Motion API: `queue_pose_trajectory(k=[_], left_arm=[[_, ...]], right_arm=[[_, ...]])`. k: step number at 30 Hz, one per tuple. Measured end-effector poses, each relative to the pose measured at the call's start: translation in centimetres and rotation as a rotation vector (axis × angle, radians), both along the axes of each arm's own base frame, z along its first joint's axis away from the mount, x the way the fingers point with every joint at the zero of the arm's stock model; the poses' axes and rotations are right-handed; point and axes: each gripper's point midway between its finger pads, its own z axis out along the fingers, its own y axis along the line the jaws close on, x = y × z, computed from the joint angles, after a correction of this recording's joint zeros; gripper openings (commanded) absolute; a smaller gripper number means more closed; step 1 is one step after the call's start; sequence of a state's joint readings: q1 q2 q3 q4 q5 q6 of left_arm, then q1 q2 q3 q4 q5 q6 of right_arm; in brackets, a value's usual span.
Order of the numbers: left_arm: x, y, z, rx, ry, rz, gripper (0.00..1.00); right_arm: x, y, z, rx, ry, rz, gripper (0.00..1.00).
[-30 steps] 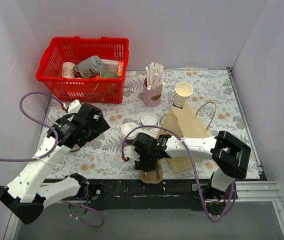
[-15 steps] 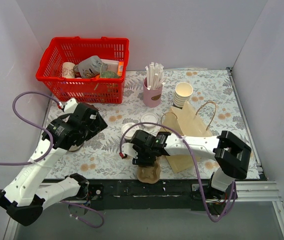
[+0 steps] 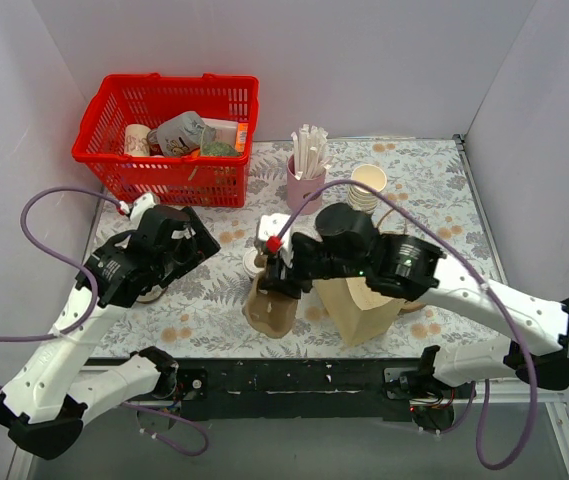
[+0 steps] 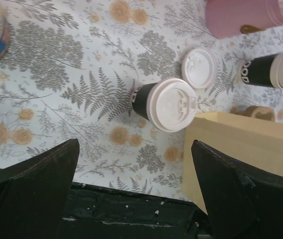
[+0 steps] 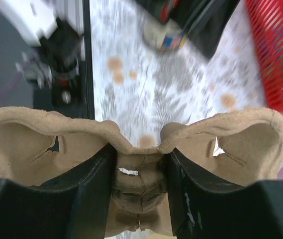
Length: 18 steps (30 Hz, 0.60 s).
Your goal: Pack the takeout coffee
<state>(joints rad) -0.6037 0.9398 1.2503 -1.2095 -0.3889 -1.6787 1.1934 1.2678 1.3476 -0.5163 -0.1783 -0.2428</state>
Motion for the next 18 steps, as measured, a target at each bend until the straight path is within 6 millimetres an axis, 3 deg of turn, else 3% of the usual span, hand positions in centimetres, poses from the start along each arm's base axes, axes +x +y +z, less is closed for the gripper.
queue_pose_trajectory(k=[4, 8, 10, 13, 15, 18], left_arm=[[0.4, -2.3, 0.6, -0.087, -0.034, -0.09, 0.98], [0.6, -7.3, 2.0, -0.27, -0.08, -0.282, 0.98], [0.4, -10.2, 2.5, -0.367, -0.087, -0.396, 0.98], [-0.1, -14.7, 2.6, -0.412, -0.076, -0.532, 0.98], [-1.8, -19.2, 2.3, -0.409, -0.044, -0.665, 0.98], [-3.8, -23.6, 2.5, -0.41, -0.03, -0.788, 0.98]], right_arm=[[0.4, -0.3, 9.0, 0.218, 0.001, -0.091, 0.52], [3.1, -2.2, 15.7, 0.378, -0.045, -0.294, 0.55], [4.9, -3.5, 17.2, 0.416, -0.072, -0.41, 0.54], [9.2, -6.2, 18.6, 0.449, -0.102, -0.629, 0.53], [12.9, -8.4, 19.0, 0.457, -0.123, -0.789, 0.52], [17.5, -11.5, 18.8, 0.448, -0.152, -0.991, 0.51]])
